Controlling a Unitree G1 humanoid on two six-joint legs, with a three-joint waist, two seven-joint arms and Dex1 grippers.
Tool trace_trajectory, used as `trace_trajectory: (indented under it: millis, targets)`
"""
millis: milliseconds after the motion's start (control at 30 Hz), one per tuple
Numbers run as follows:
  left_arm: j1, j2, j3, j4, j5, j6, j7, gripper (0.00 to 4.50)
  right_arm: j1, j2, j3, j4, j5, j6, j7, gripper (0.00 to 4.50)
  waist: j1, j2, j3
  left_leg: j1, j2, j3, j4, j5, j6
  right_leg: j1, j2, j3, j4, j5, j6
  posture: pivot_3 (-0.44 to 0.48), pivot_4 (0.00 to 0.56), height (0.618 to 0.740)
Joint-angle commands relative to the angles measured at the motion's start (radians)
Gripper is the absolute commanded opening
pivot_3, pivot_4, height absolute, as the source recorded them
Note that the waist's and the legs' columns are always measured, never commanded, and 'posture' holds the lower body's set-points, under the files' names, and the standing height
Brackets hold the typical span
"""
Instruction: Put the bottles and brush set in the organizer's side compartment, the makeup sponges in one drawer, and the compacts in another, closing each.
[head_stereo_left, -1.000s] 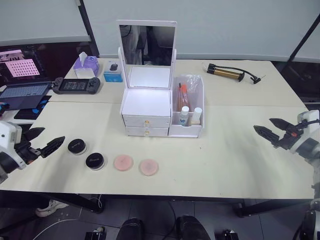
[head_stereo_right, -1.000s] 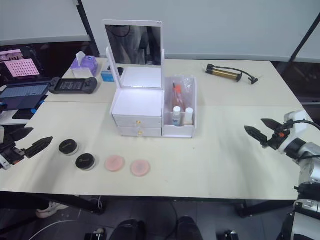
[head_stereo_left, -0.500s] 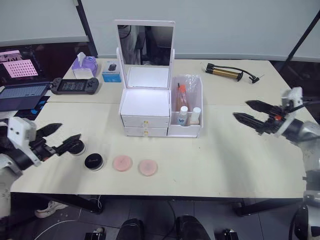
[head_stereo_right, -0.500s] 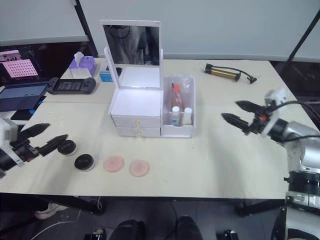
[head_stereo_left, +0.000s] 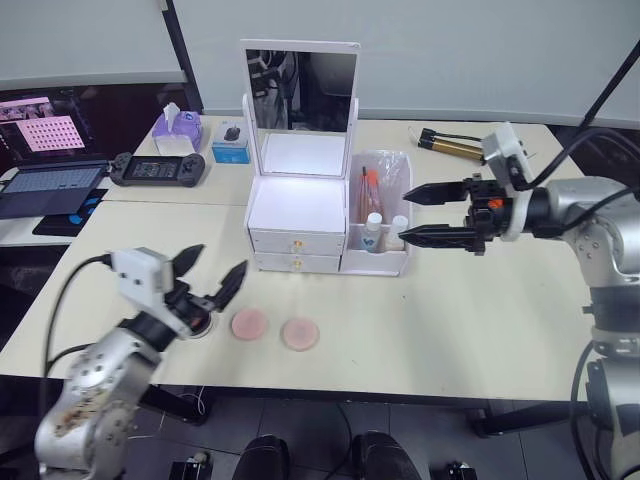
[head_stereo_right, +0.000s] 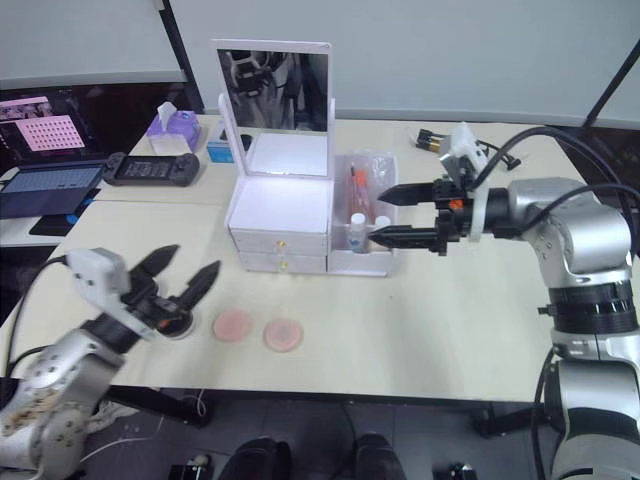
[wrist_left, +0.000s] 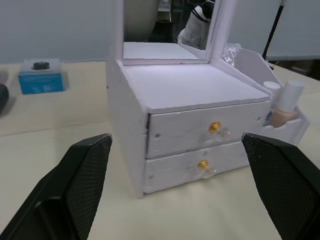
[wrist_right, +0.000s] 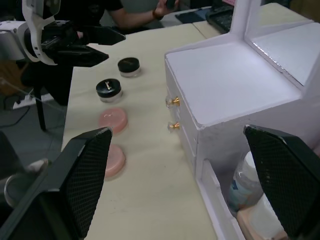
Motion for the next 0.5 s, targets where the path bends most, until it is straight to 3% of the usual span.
trace_trajectory:
  millis: [33, 500]
  targets:
    - [-0.035, -0.058, -0.14, -0.055, 0.088, -0.004, 0.102, 4.48, -0.04, 0.003, 0.033, -0.007, -0.038, -0.04, 0.029, 4.5, 0.0, 0.0, 0.0, 0.0, 0.0, 0.0, 0.0, 0.0, 0.0, 0.0, 0.0, 0.0, 0.0, 0.0, 0.0, 0.0, 0.15, 0.732]
    - [-0.102, -0.241, -0.411, 0.208, 0.434, -0.226, 0.258, 4.48, -0.005, -0.028, -0.029, -0.163, -0.001, 0.039, -0.018, 4.5, 0.001, 0.0, 0.0, -0.001, -0.001, -0.002, 0.001, 0.0, 0.001, 0.0, 0.0, 0.0, -0.001, 0.0, 0.0, 0.0, 0.15, 0.732]
